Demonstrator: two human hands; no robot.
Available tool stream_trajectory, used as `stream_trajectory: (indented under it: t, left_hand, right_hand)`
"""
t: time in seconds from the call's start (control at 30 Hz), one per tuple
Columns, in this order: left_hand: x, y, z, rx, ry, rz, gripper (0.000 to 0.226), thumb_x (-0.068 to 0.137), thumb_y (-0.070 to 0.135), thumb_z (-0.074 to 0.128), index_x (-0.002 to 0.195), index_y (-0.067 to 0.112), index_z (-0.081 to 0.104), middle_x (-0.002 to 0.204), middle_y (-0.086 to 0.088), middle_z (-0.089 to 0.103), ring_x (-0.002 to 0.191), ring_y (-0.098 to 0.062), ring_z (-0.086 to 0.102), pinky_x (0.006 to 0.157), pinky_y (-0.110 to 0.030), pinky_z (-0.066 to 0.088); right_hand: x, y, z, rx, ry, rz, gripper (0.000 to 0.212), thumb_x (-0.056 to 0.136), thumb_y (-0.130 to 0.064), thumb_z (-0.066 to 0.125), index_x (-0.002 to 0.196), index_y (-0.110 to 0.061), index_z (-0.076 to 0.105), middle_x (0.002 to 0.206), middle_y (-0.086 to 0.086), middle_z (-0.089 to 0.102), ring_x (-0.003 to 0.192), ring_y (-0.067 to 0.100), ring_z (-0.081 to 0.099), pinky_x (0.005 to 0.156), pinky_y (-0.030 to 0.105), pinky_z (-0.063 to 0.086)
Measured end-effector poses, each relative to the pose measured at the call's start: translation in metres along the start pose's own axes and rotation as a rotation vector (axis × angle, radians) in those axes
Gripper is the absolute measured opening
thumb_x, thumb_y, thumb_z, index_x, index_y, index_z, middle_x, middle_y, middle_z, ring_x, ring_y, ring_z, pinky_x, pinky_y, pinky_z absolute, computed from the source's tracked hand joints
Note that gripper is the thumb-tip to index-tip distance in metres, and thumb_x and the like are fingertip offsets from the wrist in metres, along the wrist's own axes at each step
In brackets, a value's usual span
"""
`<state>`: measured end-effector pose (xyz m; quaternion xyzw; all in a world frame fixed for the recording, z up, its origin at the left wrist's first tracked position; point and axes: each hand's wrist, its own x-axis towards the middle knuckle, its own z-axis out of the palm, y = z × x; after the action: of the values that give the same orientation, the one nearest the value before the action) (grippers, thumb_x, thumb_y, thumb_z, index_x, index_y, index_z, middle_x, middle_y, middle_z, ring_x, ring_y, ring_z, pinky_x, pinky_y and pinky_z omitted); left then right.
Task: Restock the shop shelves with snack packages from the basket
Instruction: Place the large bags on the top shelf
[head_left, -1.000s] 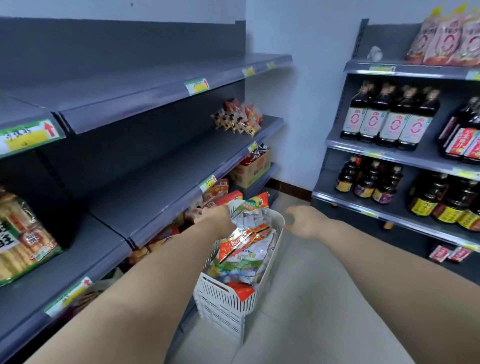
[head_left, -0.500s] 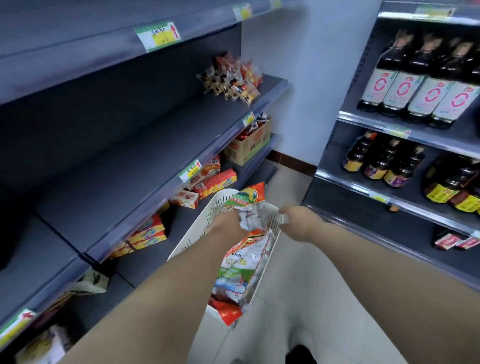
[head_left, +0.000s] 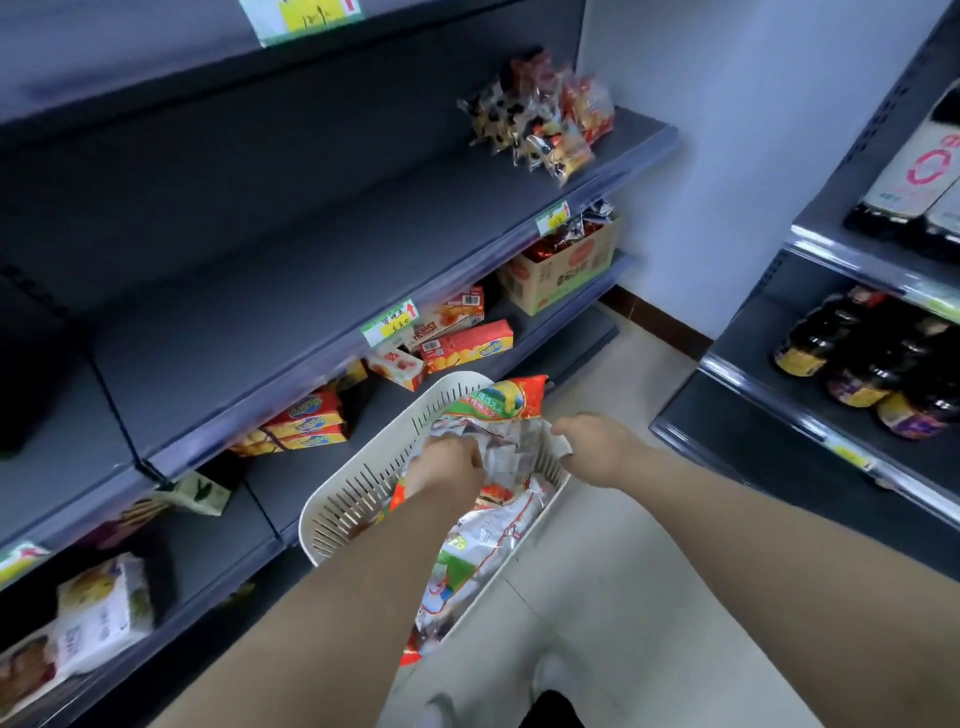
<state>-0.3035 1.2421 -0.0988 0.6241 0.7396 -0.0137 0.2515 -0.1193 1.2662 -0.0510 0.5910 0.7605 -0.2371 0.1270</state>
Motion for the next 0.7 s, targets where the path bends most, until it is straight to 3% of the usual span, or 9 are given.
stream_trajectory:
  t: [0.13,0.3,0.37,0.47,0.6,0.7]
  left_hand:
    - [0.003,0.002,-0.019,-0.103,0.065,-0.05,0.007,0.092,0.022,0.058,0.093,0.017,0.061,0.102,-0.004,0.064,0.091,-0.023,0.058,0.07,-0.03,0.045]
    - [-0.01,-0.011,-0.018,-0.09,0.044,-0.181,0.027,0.092,0.011,0.048,0.116,0.011,0.059,0.119,-0.009,0.062,0.109,-0.027,0.058,0.081,-0.03,0.046]
    - [-0.02,-0.019,-0.014,-0.146,0.037,-0.241,0.028,0.093,0.013,0.05,0.119,0.009,0.06,0.12,-0.009,0.061,0.109,-0.026,0.058,0.077,-0.025,0.042]
    - [-0.034,-0.029,-0.015,-0.231,0.062,-0.321,0.029,0.092,0.013,0.051,0.118,0.009,0.061,0.117,-0.01,0.064,0.104,-0.026,0.061,0.073,-0.025,0.042]
    - [-0.048,-0.041,-0.023,-0.256,0.117,-0.386,0.034,0.093,0.015,0.047,0.124,0.014,0.061,0.12,-0.006,0.064,0.101,-0.023,0.06,0.076,-0.024,0.043]
    - [-0.056,-0.048,-0.028,-0.318,0.186,-0.455,0.035,0.093,0.009,0.046,0.128,0.008,0.053,0.127,-0.011,0.057,0.113,-0.028,0.057,0.084,-0.03,0.046]
  right_hand:
    - [0.021,-0.002,0.006,0.026,-0.025,-0.107,0.038,0.084,-0.021,0.063,0.122,-0.025,0.062,0.123,0.004,0.063,0.117,0.028,0.057,0.083,0.025,0.045]
    - [0.03,-0.024,0.03,-0.221,-0.073,-0.303,0.069,0.076,-0.026,0.079,0.138,-0.023,0.049,0.139,0.001,0.051,0.13,0.025,0.046,0.108,0.041,0.038]
    - [0.027,-0.032,0.041,-0.346,-0.052,-0.346,0.059,0.079,-0.028,0.075,0.132,-0.025,0.052,0.131,-0.001,0.056,0.124,0.025,0.051,0.11,0.046,0.034]
    - [0.027,-0.034,0.059,-0.368,0.061,-0.34,0.036,0.089,-0.021,0.059,0.124,-0.026,0.059,0.121,-0.001,0.066,0.116,0.025,0.058,0.107,0.04,0.035]
    - [0.033,-0.037,0.054,-0.357,0.208,-0.348,0.031,0.089,-0.018,0.049,0.112,-0.029,0.067,0.108,0.0,0.069,0.111,0.026,0.057,0.098,0.035,0.033]
    - [0.037,-0.05,0.022,-0.234,0.403,-0.381,0.021,0.094,-0.026,0.049,0.104,-0.026,0.067,0.099,-0.004,0.069,0.107,0.023,0.057,0.091,0.036,0.033]
